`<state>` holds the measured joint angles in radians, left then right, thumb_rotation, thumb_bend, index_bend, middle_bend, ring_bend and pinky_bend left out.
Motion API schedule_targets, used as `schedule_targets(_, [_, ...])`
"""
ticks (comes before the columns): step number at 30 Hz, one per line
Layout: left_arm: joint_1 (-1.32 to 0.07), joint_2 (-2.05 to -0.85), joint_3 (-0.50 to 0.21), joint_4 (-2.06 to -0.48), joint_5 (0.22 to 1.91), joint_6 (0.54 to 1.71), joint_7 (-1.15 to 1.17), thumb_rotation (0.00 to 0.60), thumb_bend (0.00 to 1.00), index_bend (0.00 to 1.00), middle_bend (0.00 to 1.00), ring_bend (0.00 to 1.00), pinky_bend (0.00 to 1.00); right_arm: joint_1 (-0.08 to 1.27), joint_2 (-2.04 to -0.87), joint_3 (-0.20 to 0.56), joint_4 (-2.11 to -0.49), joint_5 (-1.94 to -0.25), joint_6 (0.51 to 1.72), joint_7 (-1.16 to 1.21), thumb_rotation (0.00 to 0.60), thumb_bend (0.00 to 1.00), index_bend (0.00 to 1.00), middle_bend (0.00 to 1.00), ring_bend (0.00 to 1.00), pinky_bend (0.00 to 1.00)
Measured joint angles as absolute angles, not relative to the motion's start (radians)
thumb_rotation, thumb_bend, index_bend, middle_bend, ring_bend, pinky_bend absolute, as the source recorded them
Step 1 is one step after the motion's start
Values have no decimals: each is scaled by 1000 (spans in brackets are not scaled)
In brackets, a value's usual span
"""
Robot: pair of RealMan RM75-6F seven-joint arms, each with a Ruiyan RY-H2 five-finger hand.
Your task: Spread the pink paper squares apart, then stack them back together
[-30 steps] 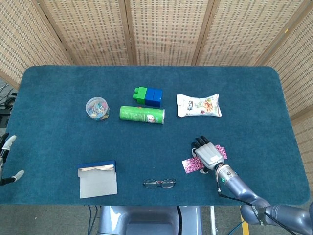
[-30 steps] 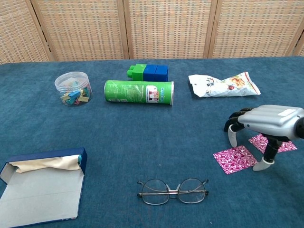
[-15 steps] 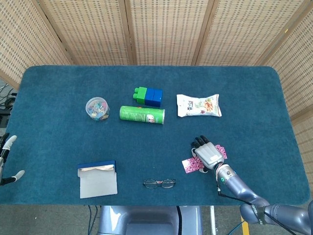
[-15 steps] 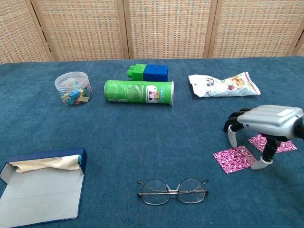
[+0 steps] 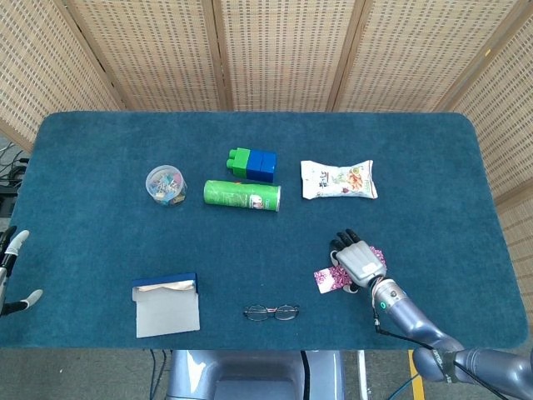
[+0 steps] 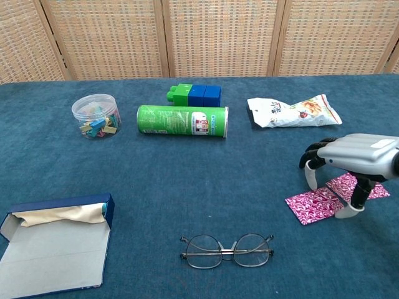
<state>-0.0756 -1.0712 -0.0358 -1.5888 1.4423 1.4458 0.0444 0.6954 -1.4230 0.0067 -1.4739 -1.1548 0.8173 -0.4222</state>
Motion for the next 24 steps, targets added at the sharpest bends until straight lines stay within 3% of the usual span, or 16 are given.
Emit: schedule_targets(24, [-70,-1066,-34,-1616,1449,1461,68,600,118,36,0,0,0,686,-1328,29,-1458,-1176,833,-348,600,260,452,175,0,0])
